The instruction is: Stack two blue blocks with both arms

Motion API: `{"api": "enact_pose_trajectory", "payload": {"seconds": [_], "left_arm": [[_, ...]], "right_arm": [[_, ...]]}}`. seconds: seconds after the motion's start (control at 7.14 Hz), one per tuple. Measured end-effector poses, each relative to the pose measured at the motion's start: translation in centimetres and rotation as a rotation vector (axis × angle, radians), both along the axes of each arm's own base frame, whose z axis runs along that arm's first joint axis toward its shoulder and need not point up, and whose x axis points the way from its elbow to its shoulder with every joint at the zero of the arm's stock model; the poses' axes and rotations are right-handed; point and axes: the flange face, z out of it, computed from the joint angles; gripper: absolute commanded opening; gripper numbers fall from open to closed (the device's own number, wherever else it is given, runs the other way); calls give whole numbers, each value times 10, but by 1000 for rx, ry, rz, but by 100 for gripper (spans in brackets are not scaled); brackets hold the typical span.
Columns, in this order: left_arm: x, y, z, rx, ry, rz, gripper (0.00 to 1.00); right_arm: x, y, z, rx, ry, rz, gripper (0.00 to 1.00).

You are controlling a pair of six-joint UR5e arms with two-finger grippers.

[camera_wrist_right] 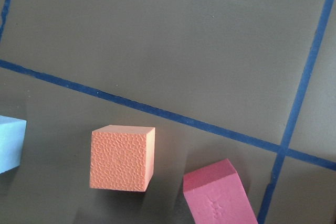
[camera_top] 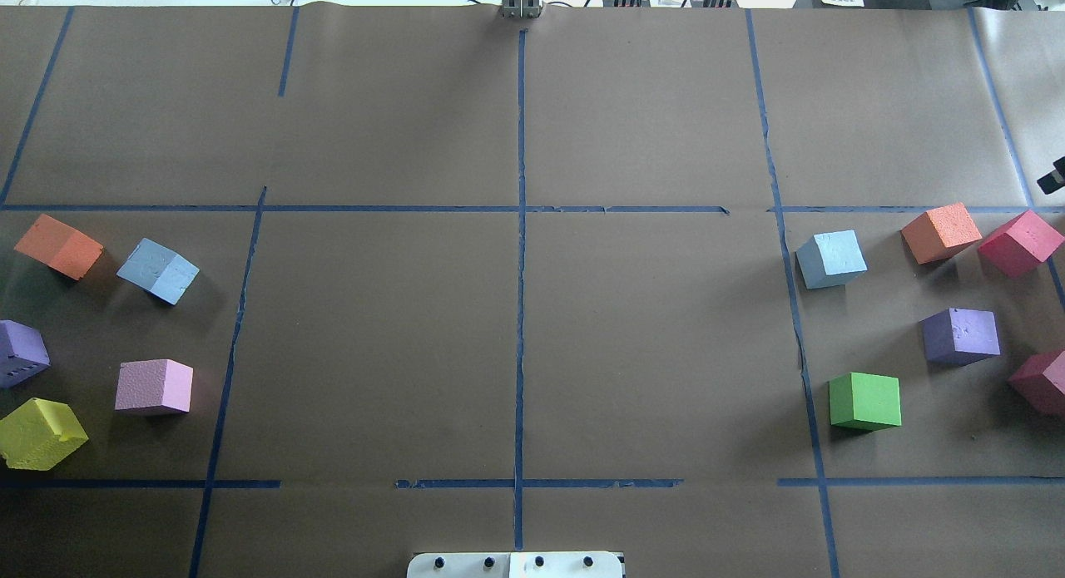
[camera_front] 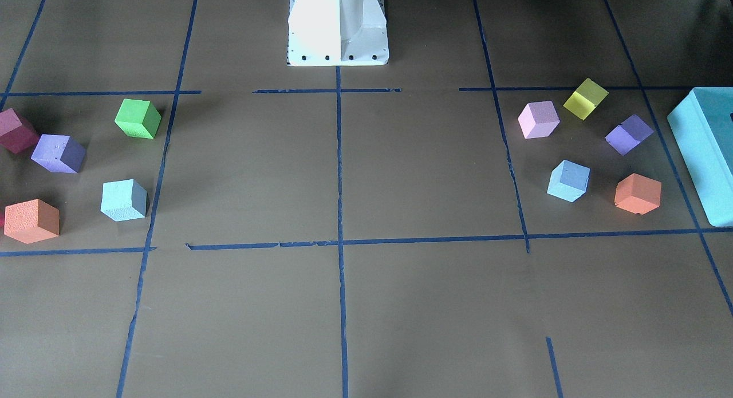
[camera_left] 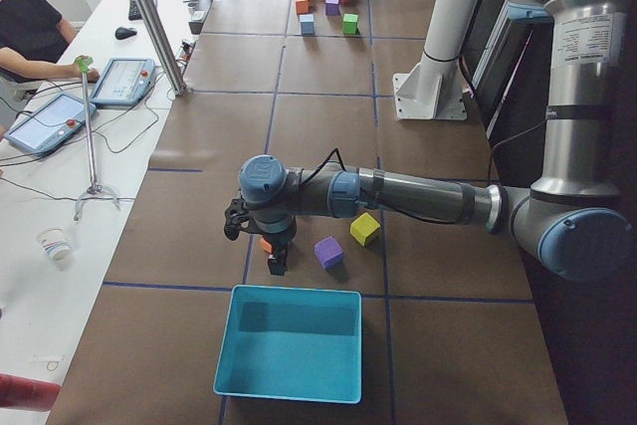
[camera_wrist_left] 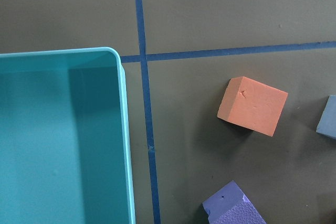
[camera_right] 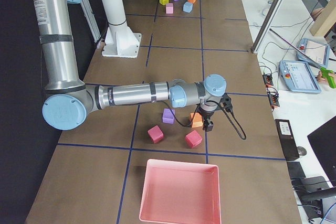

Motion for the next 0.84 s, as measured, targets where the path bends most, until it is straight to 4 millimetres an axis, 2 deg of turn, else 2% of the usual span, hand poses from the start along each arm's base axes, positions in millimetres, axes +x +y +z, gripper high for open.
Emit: {"api": "enact_pose_trajectory", "payload": {"seconds": [0.14,0.42,0.7,0.84], "left_arm": [[0,1,0,-1,0,0,100],[0,2,-5,9,-1,-1,100],[0,3,-6,12,-2,-1,100],[0,3,-6,11,-1,0,100]], "right_arm": [[-24,-1,-13,-17,-17,41,100],[-89,2,-46,-76,-55,154,100],[-160,18,-80,-100,-45,228,100],[-185,27,-90,-95,-35,234,100]]}}
